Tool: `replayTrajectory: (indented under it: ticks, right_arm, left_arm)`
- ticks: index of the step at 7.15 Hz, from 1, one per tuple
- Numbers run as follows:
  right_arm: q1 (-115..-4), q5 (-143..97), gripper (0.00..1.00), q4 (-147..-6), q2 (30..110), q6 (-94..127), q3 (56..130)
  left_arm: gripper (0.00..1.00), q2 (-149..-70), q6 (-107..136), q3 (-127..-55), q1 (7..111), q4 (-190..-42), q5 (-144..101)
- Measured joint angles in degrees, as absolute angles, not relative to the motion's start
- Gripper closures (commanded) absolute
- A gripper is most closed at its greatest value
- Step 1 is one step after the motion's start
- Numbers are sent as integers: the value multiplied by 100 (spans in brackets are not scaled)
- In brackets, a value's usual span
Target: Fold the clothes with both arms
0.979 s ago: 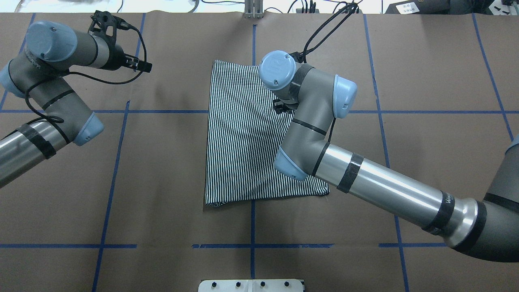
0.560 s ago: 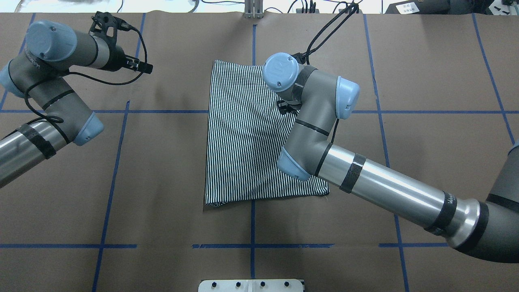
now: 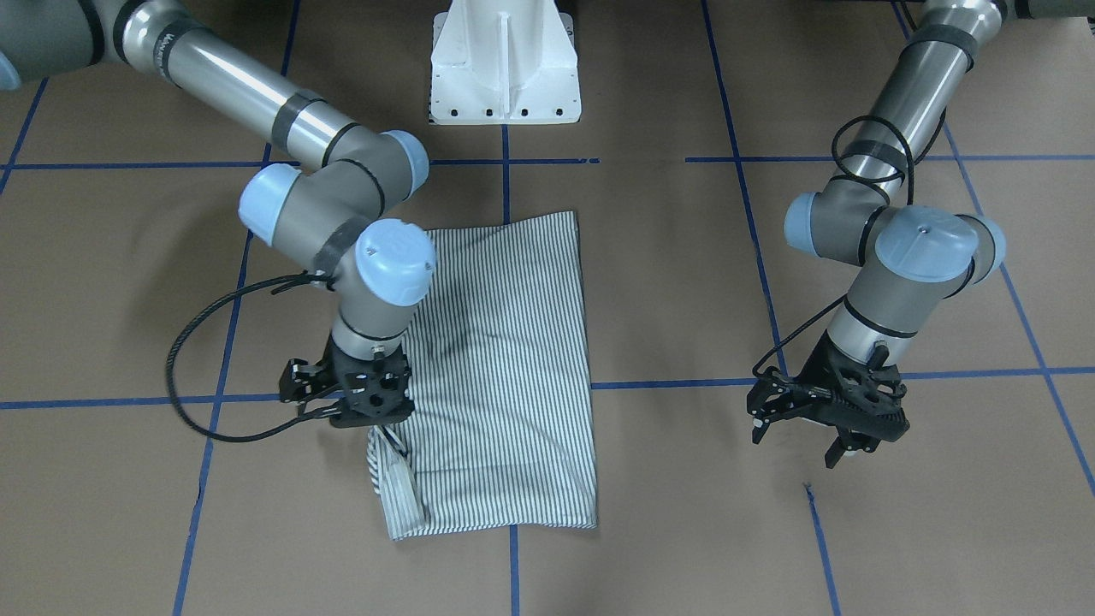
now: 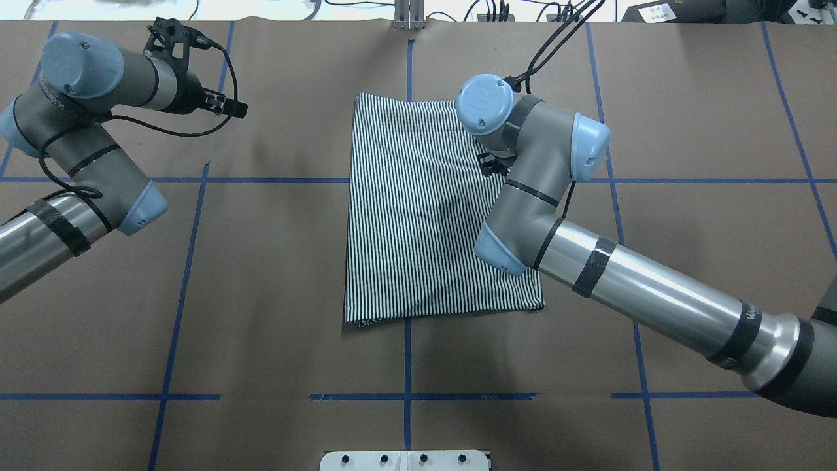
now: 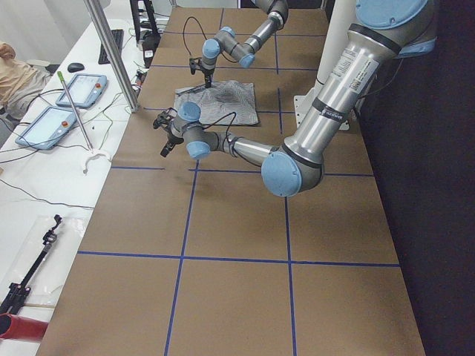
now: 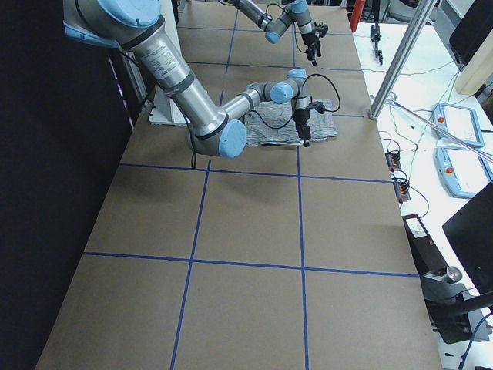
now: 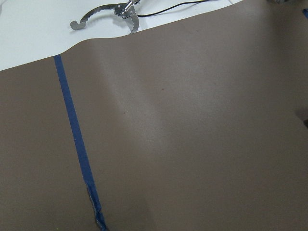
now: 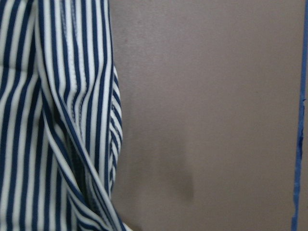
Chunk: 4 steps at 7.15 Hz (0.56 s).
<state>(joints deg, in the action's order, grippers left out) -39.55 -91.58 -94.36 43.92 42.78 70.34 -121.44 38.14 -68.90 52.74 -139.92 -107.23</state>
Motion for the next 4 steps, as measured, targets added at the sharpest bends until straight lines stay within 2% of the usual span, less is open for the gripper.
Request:
replayTrajectory:
  ticks: [4]
  right_arm:
    - [-4436, -9327, 0, -9401, 4788, 3836, 7375]
  left_arm:
    - [0, -12110, 3814, -7022, 5273, -13981, -10723]
